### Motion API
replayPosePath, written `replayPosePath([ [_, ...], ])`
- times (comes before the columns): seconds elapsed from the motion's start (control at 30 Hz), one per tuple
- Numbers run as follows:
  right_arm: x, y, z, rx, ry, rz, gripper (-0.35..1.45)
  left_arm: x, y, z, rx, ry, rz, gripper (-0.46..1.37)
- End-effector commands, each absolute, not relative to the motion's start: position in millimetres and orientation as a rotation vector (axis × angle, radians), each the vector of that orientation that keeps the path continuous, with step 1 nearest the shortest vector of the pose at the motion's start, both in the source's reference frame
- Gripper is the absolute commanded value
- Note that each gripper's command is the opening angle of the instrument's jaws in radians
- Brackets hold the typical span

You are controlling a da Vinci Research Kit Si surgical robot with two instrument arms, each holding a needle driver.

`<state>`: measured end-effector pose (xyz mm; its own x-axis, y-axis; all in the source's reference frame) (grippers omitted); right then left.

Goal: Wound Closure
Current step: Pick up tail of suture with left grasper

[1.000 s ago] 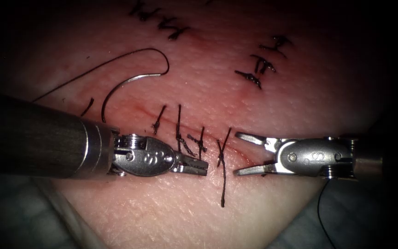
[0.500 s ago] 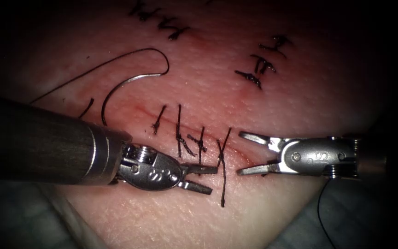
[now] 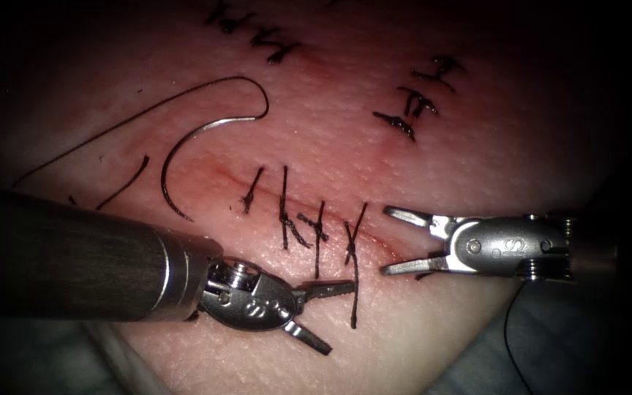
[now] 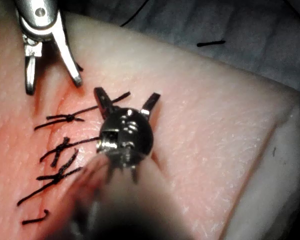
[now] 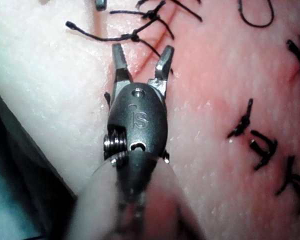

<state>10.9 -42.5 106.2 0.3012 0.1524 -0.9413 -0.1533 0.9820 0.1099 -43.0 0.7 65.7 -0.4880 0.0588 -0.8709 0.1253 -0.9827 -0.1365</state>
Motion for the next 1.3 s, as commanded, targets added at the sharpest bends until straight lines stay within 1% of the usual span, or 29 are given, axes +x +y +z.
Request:
replayPosePath([
  [0.03,10.9,-42.4,106.2,0.001,1.249,0.201,1.01,-43.1,0.7,65.9,1.57,0.279,-2.657,0.71],
  [0.33,10.9,-42.6,106.3,0.0,1.249,0.2,1.01,-43.4,0.6,67.6,1.576,0.301,-2.651,0.69],
  [0.43,10.8,-42.7,106.3,0.0,1.249,0.199,1.01,-43.6,0.6,68.3,1.576,0.302,-2.652,0.61],
  [0.87,10.8,-43.0,106.5,-0.002,1.25,0.196,1.03,-45.4,0.1,70.3,1.571,0.288,-2.638,0.53],
  [1.03,10.8,-43.0,106.5,-0.002,1.251,0.195,1.03,-45.3,0.4,70.8,1.574,0.299,-2.64,0.41],
  [1.13,10.8,-43.0,106.5,-0.002,1.251,0.195,1.03,-45.2,0.5,71.0,1.574,0.3,-2.637,0.15],
  [1.2,10.8,-43.0,106.5,-0.002,1.251,0.195,1.03,-45.1,0.5,71.0,1.575,0.306,-2.64,-0.24],
  [1.23,10.8,-43.0,106.5,-0.002,1.251,0.195,1.03,-45.0,0.5,71.0,1.576,0.307,-2.638,-0.35],
  [1.3,10.8,-43.0,106.5,-0.002,1.251,0.195,1.03,-45.0,0.6,70.9,1.581,0.308,-2.636,-0.35],
])
